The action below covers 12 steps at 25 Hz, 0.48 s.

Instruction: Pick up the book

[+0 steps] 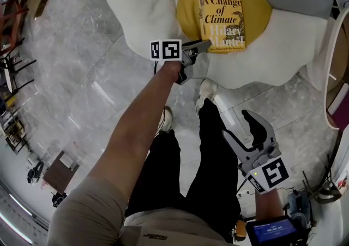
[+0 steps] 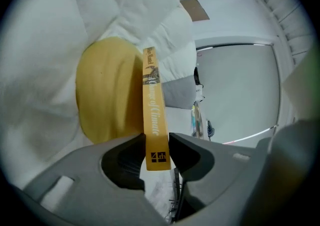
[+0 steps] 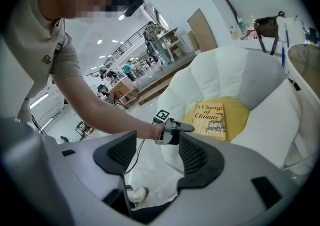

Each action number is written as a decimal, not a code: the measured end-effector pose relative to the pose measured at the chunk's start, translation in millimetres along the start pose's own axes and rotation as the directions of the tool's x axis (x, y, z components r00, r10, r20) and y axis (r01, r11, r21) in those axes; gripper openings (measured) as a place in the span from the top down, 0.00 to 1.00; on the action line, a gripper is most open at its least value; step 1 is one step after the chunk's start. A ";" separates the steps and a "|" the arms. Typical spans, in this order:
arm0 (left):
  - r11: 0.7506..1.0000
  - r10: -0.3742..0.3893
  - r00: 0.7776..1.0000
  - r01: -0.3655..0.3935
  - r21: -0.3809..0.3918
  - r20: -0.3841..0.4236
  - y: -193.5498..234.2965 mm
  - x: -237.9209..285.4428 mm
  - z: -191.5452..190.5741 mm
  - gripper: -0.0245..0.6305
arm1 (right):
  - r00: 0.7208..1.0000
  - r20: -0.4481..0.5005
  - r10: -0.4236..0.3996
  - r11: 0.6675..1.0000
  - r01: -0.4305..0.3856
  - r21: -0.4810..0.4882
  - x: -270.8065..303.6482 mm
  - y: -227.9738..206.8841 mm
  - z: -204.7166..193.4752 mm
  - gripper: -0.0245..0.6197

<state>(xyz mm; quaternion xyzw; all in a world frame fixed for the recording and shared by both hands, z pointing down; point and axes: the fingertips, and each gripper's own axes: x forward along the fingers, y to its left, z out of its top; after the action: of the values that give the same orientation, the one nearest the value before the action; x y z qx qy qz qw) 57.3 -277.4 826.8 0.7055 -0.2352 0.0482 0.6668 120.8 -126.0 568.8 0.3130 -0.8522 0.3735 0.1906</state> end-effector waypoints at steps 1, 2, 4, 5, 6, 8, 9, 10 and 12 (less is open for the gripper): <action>1.000 -0.002 1.000 0.002 -0.005 0.004 -2.8 -1.4 0.9 0.73 | 1.000 0.001 -0.003 1.000 0.003 0.003 0.8 3.3 1.4 0.54; 1.000 0.000 1.000 0.000 -0.009 0.010 -5.5 -3.4 2.0 0.74 | 1.000 0.003 -0.006 1.000 0.006 0.005 0.7 6.9 3.3 0.54; 1.000 0.010 1.000 -0.010 -0.017 0.022 -9.6 -7.5 4.1 0.74 | 1.000 0.010 -0.012 1.000 0.012 0.005 -1.0 11.8 7.4 0.54; 1.000 0.015 0.999 -0.015 -0.020 0.028 -10.7 -8.7 4.7 0.74 | 1.000 0.011 -0.016 1.000 0.015 0.005 -2.1 12.3 8.5 0.54; 1.000 0.019 0.999 -0.018 -0.022 0.032 -11.6 -9.2 5.0 0.74 | 1.000 0.012 -0.019 1.000 0.019 0.004 -3.3 11.7 9.3 0.54; 0.999 0.019 0.999 -0.018 -0.030 0.043 -15.7 -10.4 5.8 0.74 | 1.000 0.013 -0.027 1.000 0.027 0.001 -6.5 9.7 11.7 0.54; 0.999 0.016 0.999 -0.015 -0.034 0.051 -19.7 -11.9 6.5 0.74 | 0.999 0.014 -0.030 1.000 0.030 -0.002 -8.6 9.6 13.6 0.55; 0.999 0.013 0.998 -0.010 -0.038 0.058 -25.1 -13.9 7.1 0.74 | 0.999 0.016 -0.032 0.999 0.033 -0.006 -11.0 10.6 15.6 0.55; 0.999 0.001 0.998 0.002 -0.040 0.068 -38.9 -19.4 7.4 0.74 | 0.999 0.019 -0.036 0.999 0.036 -0.016 -15.7 14.6 20.3 0.57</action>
<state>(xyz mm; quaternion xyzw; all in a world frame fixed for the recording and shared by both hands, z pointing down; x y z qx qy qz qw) 53.7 -279.4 783.0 0.6932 -0.2585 0.0195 0.6725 120.7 -127.5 539.3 0.3302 -0.8513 0.3599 0.1918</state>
